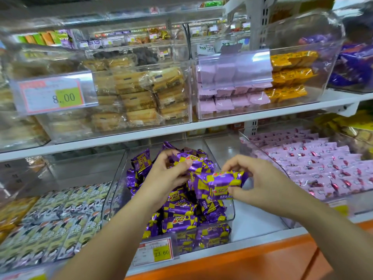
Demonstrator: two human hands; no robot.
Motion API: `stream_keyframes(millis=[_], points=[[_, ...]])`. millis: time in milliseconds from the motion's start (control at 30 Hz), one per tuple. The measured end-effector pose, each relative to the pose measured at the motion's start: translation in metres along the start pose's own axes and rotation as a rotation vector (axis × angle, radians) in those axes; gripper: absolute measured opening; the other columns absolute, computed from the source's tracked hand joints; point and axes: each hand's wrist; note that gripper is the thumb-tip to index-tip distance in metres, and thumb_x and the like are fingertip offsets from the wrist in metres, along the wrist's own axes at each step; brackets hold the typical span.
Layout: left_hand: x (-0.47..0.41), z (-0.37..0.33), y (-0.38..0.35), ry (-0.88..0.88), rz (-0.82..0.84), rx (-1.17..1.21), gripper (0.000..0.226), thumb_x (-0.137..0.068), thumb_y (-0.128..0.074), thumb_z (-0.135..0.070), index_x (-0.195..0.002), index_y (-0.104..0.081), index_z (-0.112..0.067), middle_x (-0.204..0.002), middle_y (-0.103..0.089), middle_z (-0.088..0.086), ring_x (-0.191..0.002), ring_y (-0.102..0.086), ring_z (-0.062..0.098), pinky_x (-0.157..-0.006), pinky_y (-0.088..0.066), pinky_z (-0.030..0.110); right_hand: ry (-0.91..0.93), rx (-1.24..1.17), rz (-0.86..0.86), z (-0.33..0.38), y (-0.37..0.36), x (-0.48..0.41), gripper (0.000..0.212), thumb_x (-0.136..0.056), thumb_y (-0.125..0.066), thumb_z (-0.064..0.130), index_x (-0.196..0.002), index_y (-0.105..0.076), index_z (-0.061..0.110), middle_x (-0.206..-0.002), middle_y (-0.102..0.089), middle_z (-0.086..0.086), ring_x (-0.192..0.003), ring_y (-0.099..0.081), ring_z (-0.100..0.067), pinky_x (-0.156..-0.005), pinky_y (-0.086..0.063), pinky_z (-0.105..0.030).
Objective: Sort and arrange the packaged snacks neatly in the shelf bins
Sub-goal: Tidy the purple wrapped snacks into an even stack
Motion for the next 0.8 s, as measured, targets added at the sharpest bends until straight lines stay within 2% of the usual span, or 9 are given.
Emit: stream_keyframes(millis=[133, 300, 367, 433, 567, 633, 700, 733, 800], points=[[0.008, 0.002, -0.011, 0.096, 0.11, 0.034, 0.029, -0.072, -0.069, -0.021, -0.094, -0.051, -0.016, -0.089, -0.059, 0.01, -0.056, -0.059, 0.012, -0.051, -0.048, 0.021, 0.106, 0.129, -0.023, -0.006, -0.012, -0.001, 0.033, -0.072, -0.075, 0.014, -0.088, -0.058, 0.036, -0.09, -0.058, 0.017, -0.084, -0.053, 0.001, -0.074, -0.039, -0.007], [0.008, 0.001, -0.01, 0.105, 0.21, -0.07, 0.005, -0.088, -0.059, -0.015, -0.087, -0.053, -0.015, -0.076, -0.062, 0.003, -0.064, -0.057, 0.012, -0.06, -0.048, 0.019, 0.185, 0.267, -0.112, -0.013, -0.015, -0.004, 0.027, -0.067, -0.068, 0.028, -0.089, -0.055, 0.038, -0.142, -0.032, 0.022, -0.12, -0.037, 0.01, -0.093, -0.026, -0.003], [0.007, -0.003, -0.01, 0.097, 0.231, -0.134, 0.004, -0.089, -0.058, -0.019, -0.087, -0.056, -0.016, -0.078, -0.06, 0.003, -0.072, -0.055, 0.016, -0.068, -0.044, 0.024, 0.209, 0.229, -0.091, -0.01, -0.015, -0.004, 0.031, -0.067, -0.068, 0.024, -0.088, -0.052, 0.039, -0.136, -0.044, 0.02, -0.122, -0.042, 0.004, -0.093, -0.03, -0.006], [0.003, -0.004, -0.008, 0.098, 0.249, -0.194, 0.015, -0.087, -0.057, -0.032, -0.09, -0.06, -0.017, -0.08, -0.065, 0.002, -0.075, -0.059, 0.018, -0.077, -0.044, 0.029, 0.219, 0.171, -0.116, -0.008, -0.013, -0.004, 0.031, -0.066, -0.068, 0.024, -0.088, -0.051, 0.038, -0.113, -0.06, 0.017, -0.106, -0.057, -0.006, -0.086, -0.044, -0.02], [-0.008, -0.007, -0.008, 0.214, 0.218, -0.213, 0.038, -0.093, -0.042, -0.047, -0.099, -0.062, -0.014, -0.099, -0.069, 0.01, -0.094, -0.064, 0.026, -0.097, -0.045, 0.036, 0.118, 0.088, -0.171, -0.013, -0.005, -0.007, 0.029, -0.062, -0.064, 0.035, -0.086, -0.049, 0.035, -0.088, -0.065, 0.004, -0.087, -0.063, -0.021, -0.074, -0.051, -0.045], [-0.011, -0.003, -0.008, 0.14, 0.205, -0.37, 0.027, -0.1, -0.04, -0.031, -0.1, -0.063, -0.016, -0.101, -0.068, 0.003, -0.093, -0.063, 0.019, -0.093, -0.045, 0.028, 0.098, 0.057, -0.223, -0.015, -0.002, -0.008, 0.032, -0.062, -0.068, 0.026, -0.086, -0.048, 0.034, -0.089, -0.063, 0.006, -0.086, -0.064, -0.017, -0.075, -0.052, -0.041], [-0.011, 0.004, -0.007, -0.013, 0.246, -0.702, 0.014, -0.098, -0.049, -0.02, -0.099, -0.063, -0.021, -0.097, -0.067, -0.003, -0.085, -0.062, 0.009, -0.077, -0.045, 0.012, 0.069, 0.046, -0.305, -0.019, 0.001, -0.009, 0.044, -0.064, -0.073, 0.011, -0.089, -0.048, 0.036, -0.097, -0.061, 0.008, -0.089, -0.063, -0.008, -0.078, -0.053, -0.031], [-0.011, 0.009, -0.007, -0.052, 0.292, -0.845, 0.011, -0.095, -0.054, -0.019, -0.1, -0.063, -0.024, -0.097, -0.066, -0.004, -0.082, -0.061, 0.007, -0.071, -0.045, 0.009, 0.046, 0.057, -0.331, -0.022, 0.004, -0.009, 0.05, -0.065, -0.073, 0.005, -0.094, -0.047, 0.037, -0.101, -0.06, 0.007, -0.09, -0.061, -0.006, -0.078, -0.053, -0.025], [-0.013, 0.021, -0.009, -0.053, 0.402, -1.07, 0.02, -0.09, -0.062, -0.024, -0.11, -0.062, -0.025, -0.107, -0.065, -0.003, -0.09, -0.062, 0.008, -0.079, -0.048, 0.017, -0.013, 0.125, -0.342, -0.03, 0.005, -0.009, 0.059, -0.066, -0.072, 0.005, -0.109, -0.049, 0.037, -0.108, -0.058, 0.004, -0.092, -0.059, -0.007, -0.081, -0.052, -0.025]])
Point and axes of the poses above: each hand's wrist, its own x-axis away from the middle knuckle, its own y-axis out of the back of the hand, z = x × y
